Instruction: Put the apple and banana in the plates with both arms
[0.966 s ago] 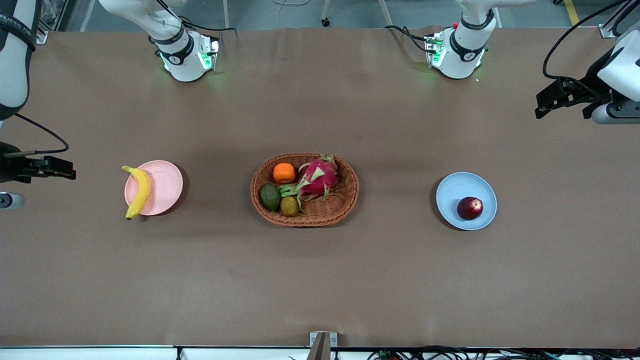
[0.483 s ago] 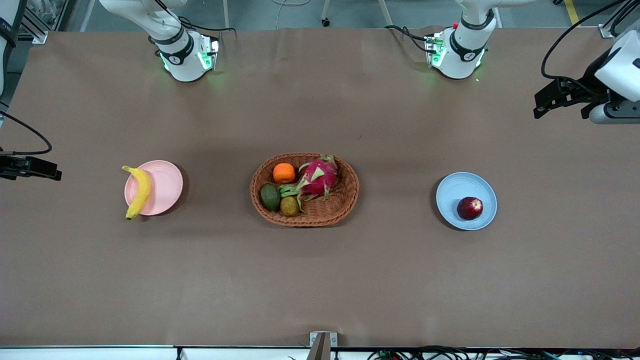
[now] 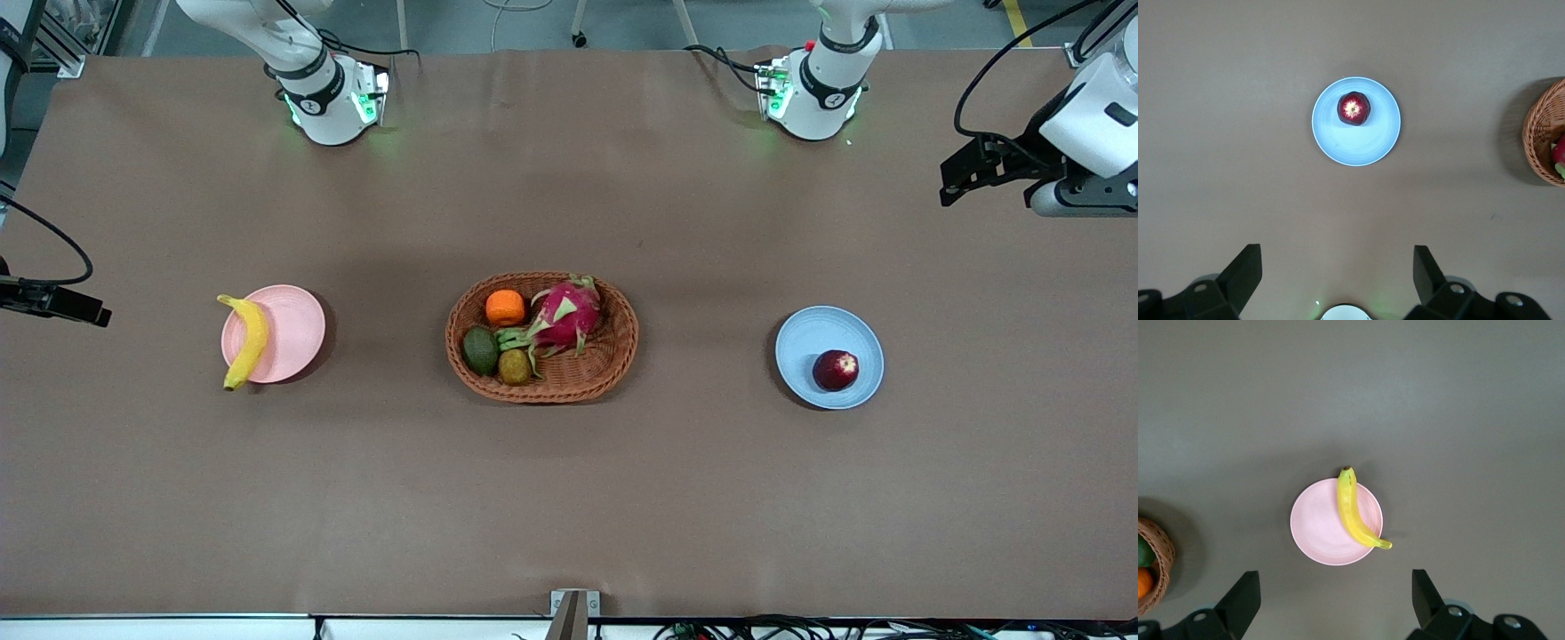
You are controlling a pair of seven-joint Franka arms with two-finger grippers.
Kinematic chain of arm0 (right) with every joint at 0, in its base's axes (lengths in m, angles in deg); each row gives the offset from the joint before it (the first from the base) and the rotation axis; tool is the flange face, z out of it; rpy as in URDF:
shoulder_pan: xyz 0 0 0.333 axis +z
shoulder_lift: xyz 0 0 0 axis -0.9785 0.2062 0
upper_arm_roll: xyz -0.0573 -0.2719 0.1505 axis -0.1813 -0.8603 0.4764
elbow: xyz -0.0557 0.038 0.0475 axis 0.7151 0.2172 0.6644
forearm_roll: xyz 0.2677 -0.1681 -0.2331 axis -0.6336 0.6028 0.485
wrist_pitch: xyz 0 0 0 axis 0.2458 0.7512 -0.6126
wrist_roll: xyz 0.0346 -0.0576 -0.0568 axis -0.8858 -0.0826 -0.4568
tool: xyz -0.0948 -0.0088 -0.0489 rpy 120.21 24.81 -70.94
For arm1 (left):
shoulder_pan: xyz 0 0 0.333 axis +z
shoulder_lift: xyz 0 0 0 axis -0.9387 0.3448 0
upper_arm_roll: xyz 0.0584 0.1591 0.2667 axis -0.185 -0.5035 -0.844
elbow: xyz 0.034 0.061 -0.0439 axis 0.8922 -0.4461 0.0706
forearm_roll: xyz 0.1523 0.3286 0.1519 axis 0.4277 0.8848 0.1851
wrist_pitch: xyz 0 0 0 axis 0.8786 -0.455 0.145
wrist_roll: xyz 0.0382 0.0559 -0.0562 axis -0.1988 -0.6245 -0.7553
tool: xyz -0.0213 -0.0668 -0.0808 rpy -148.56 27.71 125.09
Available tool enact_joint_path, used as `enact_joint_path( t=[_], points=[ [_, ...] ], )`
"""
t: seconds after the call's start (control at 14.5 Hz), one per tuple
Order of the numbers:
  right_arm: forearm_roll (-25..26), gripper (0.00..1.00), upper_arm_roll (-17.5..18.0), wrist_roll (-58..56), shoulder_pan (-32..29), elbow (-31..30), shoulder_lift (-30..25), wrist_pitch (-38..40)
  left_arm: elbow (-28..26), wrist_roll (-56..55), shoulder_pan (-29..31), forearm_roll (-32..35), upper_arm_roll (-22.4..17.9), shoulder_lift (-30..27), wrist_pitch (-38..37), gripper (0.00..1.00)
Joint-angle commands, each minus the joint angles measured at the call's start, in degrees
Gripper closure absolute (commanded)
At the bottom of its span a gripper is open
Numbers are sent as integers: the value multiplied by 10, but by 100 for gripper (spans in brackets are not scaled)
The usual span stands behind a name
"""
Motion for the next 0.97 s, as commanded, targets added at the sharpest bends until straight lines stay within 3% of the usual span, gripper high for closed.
enact_joint_path(
  t=[0.0,0.14,0.28,0.41,0.9],
  points=[
    [-8,0,20,10,-19,-18,-35,-5,-42,11,2,13,7,-40,18,0],
    [-1,0,96,7,-93,-26,-50,-6,-42,22,2,13,7,-41,19,0],
    [26,0,149,7,-139,-85,-97,-28,-42,30,3,13,6,-42,19,0],
    [44,0,159,6,-137,-156,-154,-70,-44,41,5,12,5,-43,21,0],
    [36,0,159,-32,-138,-176,-166,-80,-39,42,5,11,6,-38,23,0]
  ],
)
